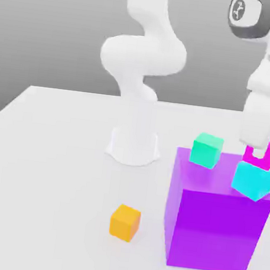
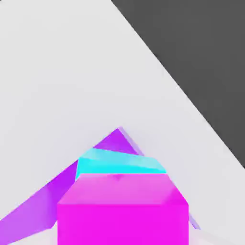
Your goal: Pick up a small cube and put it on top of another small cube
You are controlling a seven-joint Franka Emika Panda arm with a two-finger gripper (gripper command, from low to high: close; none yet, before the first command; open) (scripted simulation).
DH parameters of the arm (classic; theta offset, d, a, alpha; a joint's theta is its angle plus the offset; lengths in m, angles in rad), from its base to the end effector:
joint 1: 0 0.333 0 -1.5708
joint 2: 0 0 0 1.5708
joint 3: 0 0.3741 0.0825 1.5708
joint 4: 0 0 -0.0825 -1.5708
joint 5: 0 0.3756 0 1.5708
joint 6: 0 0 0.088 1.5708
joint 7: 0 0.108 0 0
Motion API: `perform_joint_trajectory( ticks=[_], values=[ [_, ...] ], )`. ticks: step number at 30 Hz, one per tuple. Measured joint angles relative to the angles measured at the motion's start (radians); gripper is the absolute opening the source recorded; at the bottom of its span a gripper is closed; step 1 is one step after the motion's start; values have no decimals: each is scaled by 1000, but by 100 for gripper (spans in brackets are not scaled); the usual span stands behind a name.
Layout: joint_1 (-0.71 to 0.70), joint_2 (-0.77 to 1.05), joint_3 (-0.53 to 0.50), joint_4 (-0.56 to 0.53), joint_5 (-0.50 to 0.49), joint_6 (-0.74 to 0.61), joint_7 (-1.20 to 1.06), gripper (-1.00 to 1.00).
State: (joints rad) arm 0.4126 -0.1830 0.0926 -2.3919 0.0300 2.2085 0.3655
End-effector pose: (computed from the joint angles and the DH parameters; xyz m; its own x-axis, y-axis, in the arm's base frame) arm 0.3944 0.2208 0.4500 0.9928 0.1200 -0.0036 0.1200 -0.9928 -0.0064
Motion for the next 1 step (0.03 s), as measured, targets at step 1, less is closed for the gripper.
perform_joint_trajectory(
  ticks=[1],
  values=[
    [0, 0, 0, 0, 0, 0, 0, 100]
  ],
)
